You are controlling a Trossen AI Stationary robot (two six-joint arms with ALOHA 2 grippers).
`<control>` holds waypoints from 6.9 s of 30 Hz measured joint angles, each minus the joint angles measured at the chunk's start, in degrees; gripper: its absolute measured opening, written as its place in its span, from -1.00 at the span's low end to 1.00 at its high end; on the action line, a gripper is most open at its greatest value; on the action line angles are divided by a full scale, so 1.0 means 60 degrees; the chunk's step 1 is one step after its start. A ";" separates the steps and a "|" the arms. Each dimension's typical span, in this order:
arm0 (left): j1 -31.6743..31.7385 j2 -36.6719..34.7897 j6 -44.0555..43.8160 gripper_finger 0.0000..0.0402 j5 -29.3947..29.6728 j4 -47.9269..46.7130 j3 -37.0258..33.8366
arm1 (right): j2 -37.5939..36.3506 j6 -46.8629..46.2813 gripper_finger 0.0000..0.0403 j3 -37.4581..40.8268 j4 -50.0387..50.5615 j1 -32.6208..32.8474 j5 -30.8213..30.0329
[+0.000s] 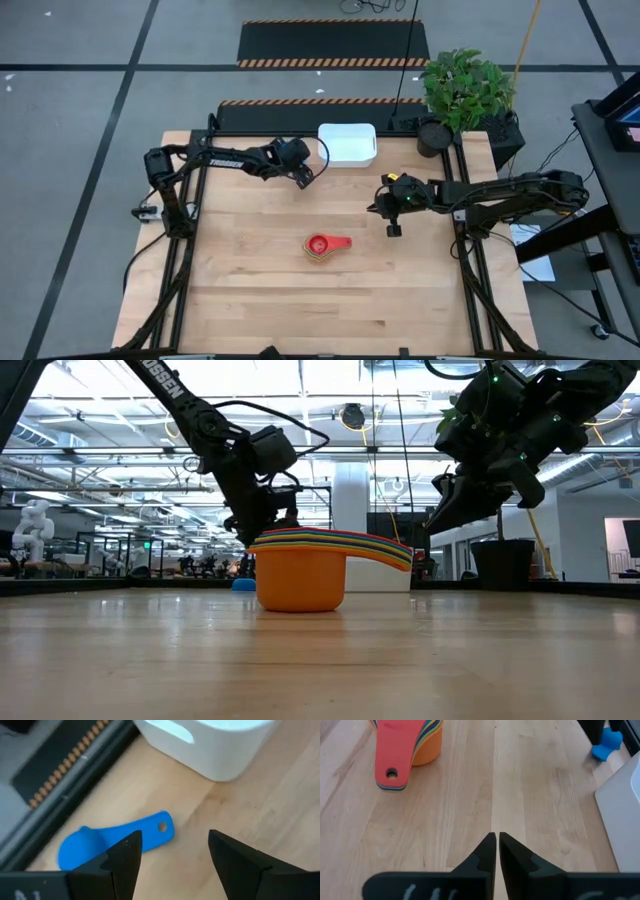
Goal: Nest measuring cups in basket
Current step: Stack the blue measuring cup into the red measuring cup
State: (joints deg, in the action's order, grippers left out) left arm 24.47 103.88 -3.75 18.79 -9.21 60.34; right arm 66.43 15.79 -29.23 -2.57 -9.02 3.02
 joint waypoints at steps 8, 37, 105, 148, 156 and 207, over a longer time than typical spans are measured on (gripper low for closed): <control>-0.0288 0.0306 -0.0299 0.14 0.0490 0.0634 -0.0006 | 0.0000 0.0015 -0.94 0.0000 -0.0045 0.0000 0.0002; 0.0223 0.2200 0.0138 0.14 0.1299 -0.0406 0.1632 | 0.0004 -0.0014 -0.94 0.0655 -0.0083 0.0000 -0.0002; -0.7196 -0.3004 -0.0652 -0.97 0.1030 -0.1220 0.1577 | 0.0465 -0.3861 -0.71 -0.2494 -0.1253 0.5918 -0.5478; -1.1005 -0.0331 -0.2575 -0.97 0.2481 0.4192 0.1577 | 0.5756 -0.5066 -0.33 -0.5741 -0.4247 0.8257 -0.6034; -1.0998 0.0223 -0.2579 -0.97 0.2610 0.5328 0.1581 | 0.5756 -0.5038 -0.77 -0.5741 -0.4244 0.8759 -0.6102; -0.9558 -0.1002 -0.0729 -0.97 0.0952 0.4218 0.1585 | 0.3760 -0.5201 -0.28 -0.5741 -0.1222 0.8896 -0.7279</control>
State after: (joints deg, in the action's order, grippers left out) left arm -32.88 97.86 -8.12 24.50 16.10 69.84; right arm 89.00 -15.42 -63.68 -9.90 44.36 -40.66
